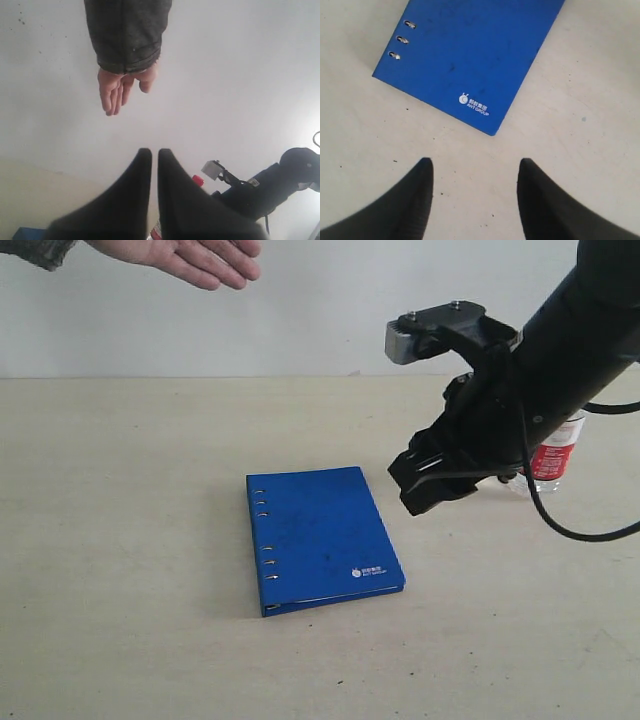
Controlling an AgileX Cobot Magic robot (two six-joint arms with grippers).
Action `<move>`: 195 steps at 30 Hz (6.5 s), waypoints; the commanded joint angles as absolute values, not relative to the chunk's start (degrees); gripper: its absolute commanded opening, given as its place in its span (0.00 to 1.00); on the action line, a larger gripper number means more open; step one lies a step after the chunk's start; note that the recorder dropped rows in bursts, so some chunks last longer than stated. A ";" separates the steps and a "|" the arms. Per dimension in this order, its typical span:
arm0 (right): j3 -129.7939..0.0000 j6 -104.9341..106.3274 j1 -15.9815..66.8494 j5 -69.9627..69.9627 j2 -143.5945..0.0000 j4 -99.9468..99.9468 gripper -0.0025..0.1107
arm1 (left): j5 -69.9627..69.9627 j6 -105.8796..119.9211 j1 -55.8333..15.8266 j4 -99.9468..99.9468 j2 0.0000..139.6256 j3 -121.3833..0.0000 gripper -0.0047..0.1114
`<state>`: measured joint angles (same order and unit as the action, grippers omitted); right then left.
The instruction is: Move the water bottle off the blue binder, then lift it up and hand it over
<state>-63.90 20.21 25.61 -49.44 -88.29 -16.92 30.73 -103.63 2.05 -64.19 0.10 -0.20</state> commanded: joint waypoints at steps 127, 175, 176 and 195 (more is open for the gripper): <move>-64.08 79.52 14.82 -64.66 -122.45 -85.32 0.45 | 66.82 -63.39 -11.88 -55.70 116.43 -36.38 0.48; -63.97 68.85 4.52 -61.35 -122.45 -68.60 0.02 | 58.62 -66.56 -5.41 -55.74 116.43 -36.38 0.48; -63.97 68.73 4.51 -62.69 -122.45 -68.30 0.02 | 58.62 -66.56 -5.42 -56.66 116.43 -36.38 0.48; -64.07 65.04 13.99 -63.38 -122.45 -67.30 0.44 | 57.93 -69.84 -8.04 -61.29 116.43 -36.38 0.57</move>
